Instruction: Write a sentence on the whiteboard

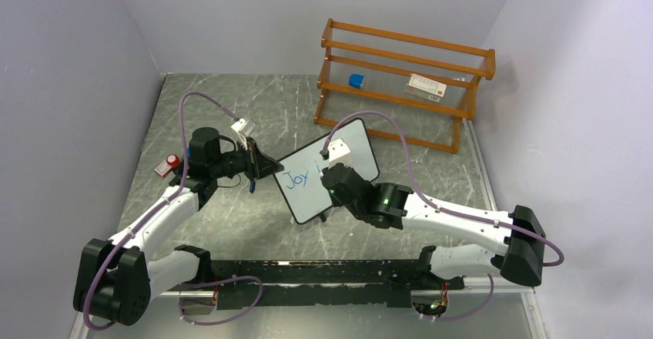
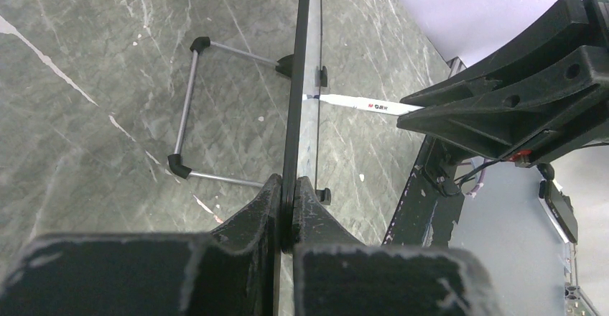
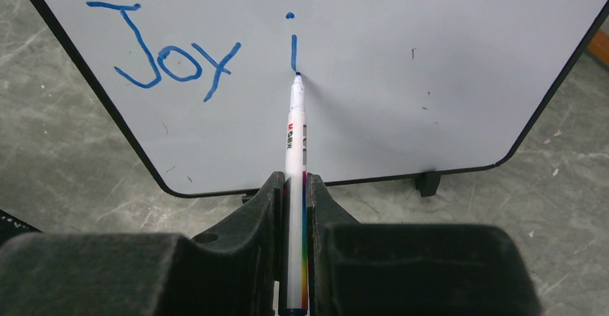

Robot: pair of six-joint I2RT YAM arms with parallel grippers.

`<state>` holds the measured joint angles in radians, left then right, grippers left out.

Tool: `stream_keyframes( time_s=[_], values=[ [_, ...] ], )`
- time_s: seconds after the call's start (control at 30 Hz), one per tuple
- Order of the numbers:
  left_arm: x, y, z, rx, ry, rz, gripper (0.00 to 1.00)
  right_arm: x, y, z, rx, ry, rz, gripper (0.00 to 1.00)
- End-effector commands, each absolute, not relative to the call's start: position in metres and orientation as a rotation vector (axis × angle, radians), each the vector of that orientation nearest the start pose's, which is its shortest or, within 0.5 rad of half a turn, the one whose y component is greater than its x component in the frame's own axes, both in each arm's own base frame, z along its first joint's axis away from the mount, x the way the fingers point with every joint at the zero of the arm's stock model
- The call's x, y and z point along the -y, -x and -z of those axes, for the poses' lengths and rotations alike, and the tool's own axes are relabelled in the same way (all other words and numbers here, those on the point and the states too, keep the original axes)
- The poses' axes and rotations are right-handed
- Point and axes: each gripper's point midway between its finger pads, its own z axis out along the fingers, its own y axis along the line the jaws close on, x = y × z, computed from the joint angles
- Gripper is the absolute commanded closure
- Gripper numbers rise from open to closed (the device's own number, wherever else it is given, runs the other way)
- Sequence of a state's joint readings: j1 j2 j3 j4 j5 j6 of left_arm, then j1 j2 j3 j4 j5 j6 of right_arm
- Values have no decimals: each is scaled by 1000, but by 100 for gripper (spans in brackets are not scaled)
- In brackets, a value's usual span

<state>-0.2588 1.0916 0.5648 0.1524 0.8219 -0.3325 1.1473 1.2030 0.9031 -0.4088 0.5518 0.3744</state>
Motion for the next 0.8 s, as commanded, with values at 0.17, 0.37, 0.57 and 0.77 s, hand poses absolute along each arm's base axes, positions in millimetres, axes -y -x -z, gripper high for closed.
stream_keyframes(
  time_s=[0.17, 0.37, 0.57, 0.77],
  values=[
    [194, -263, -149, -2017, -439, 1062, 95, -251, -208, -180, -2053, 468, -254, 100],
    [194, -263, -148, -2017, -440, 1064, 95, -251, -218, -189, -2008, 429, -233, 100],
    [194, -263, -148, -2018, -439, 1064, 95, -257, -223, -193, -1984, 423, -234, 100],
    [195, -263, -148, -2017, -442, 1070, 95, -260, -226, -187, -1994, 432, -229, 100]
  ],
)
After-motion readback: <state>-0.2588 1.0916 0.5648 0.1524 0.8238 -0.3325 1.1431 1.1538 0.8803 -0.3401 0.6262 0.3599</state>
